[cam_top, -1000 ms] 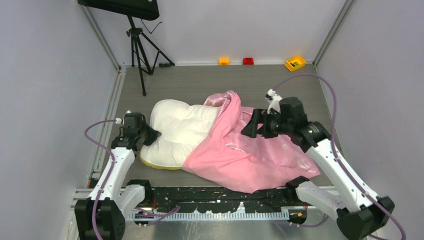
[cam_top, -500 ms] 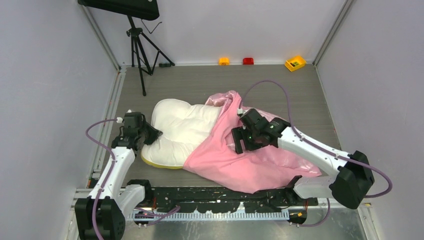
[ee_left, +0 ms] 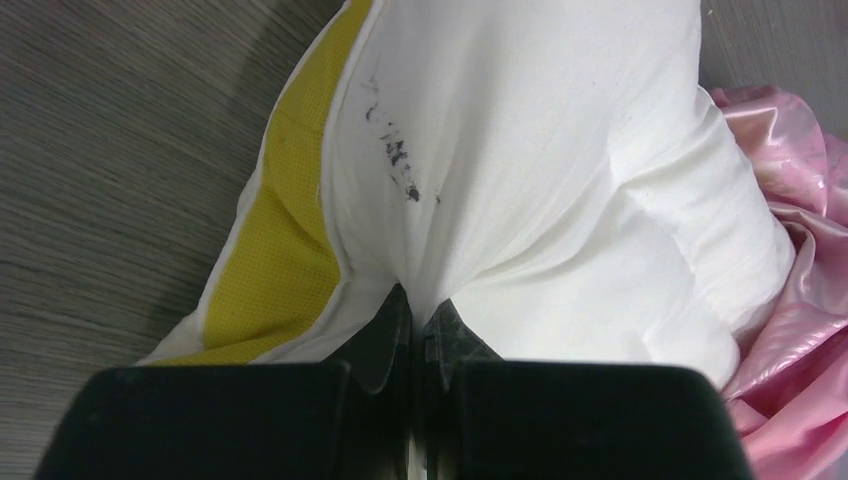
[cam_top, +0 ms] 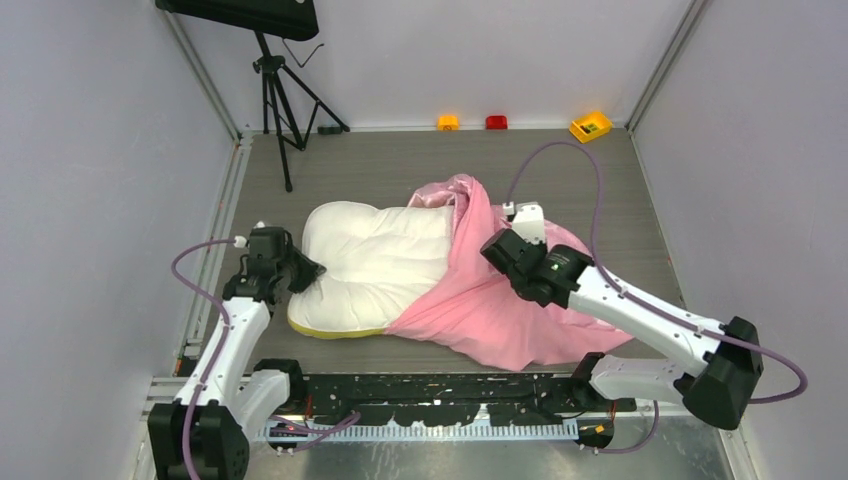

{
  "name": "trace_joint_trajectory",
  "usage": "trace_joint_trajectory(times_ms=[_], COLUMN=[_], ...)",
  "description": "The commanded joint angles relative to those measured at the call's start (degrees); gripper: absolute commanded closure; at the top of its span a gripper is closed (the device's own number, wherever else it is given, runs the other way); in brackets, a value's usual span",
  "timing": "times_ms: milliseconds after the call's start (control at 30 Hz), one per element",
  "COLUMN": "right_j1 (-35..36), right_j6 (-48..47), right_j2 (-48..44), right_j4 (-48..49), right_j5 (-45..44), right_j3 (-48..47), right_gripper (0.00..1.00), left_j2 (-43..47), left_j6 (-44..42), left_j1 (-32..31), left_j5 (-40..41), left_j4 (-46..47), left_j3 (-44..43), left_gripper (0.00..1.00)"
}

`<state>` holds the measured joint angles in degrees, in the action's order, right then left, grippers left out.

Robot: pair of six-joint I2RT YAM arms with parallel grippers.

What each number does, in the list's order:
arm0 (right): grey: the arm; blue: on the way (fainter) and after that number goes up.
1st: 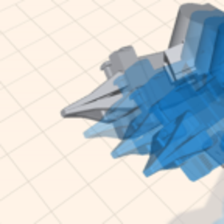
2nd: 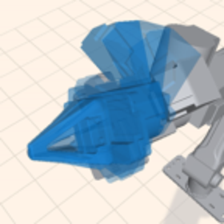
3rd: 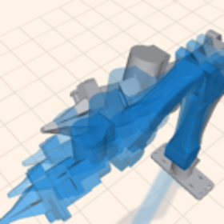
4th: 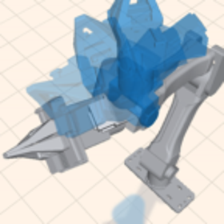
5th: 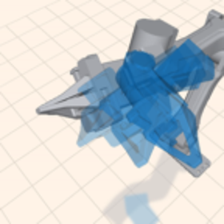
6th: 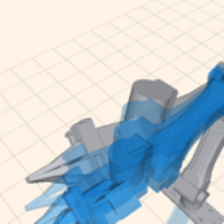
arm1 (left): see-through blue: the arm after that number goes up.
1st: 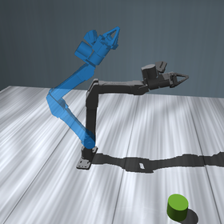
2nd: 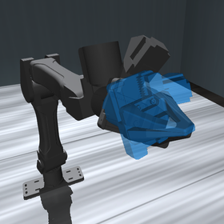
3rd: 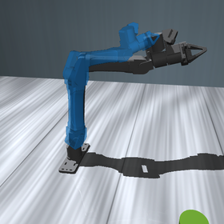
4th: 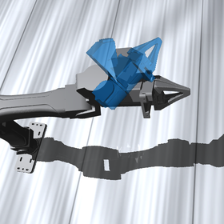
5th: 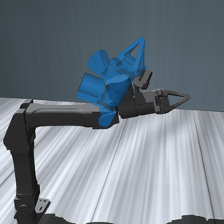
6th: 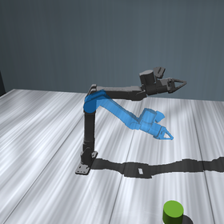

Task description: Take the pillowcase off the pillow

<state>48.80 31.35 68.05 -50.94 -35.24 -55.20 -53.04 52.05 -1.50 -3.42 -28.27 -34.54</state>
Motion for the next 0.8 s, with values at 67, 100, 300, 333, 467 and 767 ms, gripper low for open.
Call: trace_joint_trajectory(times_ms=[67, 100, 300, 333, 467, 767], right_j1=[-0.5, -0.7, -3.5, -4.0, -4.7, -4.8], right_j6=[16.8, 18.9, 26.2, 26.4, 24.9, 28.5], right_j2=[-8.3, -9.8, -20.2, -21.6, -25.7, -32.7], right_j4=[-9.0, -9.8, -11.8, -11.8, -11.3, -15.4], right_j5=[-32.7, -34.7, -39.6, -40.0, -42.3, -47.6], right_j3=[-0.4, 0.0, 3.3, 3.7, 4.6, 1.8], right_gripper=[1.0, 1.0, 1.0, 1.0, 1.0, 1.0], left_j2=[4.9, 5.3, 6.4, 6.5, 6.6, 6.9], left_j6=[-1.9, -1.9, -2.3, -2.3, -2.5, -2.4], left_j1=[0.2, 0.2, 0.3, 0.2, 0.2, 0.2], left_j5=[7.3, 7.9, 10.5, 10.7, 11.0, 11.8], left_j4=[-0.5, -0.8, -2.4, -2.7, -2.9, -4.2], left_j3=[-2.5, -2.4, -2.8, -2.9, -3.2, -3.9], left_gripper=[1.0, 1.0, 1.0, 1.0, 1.0, 1.0])
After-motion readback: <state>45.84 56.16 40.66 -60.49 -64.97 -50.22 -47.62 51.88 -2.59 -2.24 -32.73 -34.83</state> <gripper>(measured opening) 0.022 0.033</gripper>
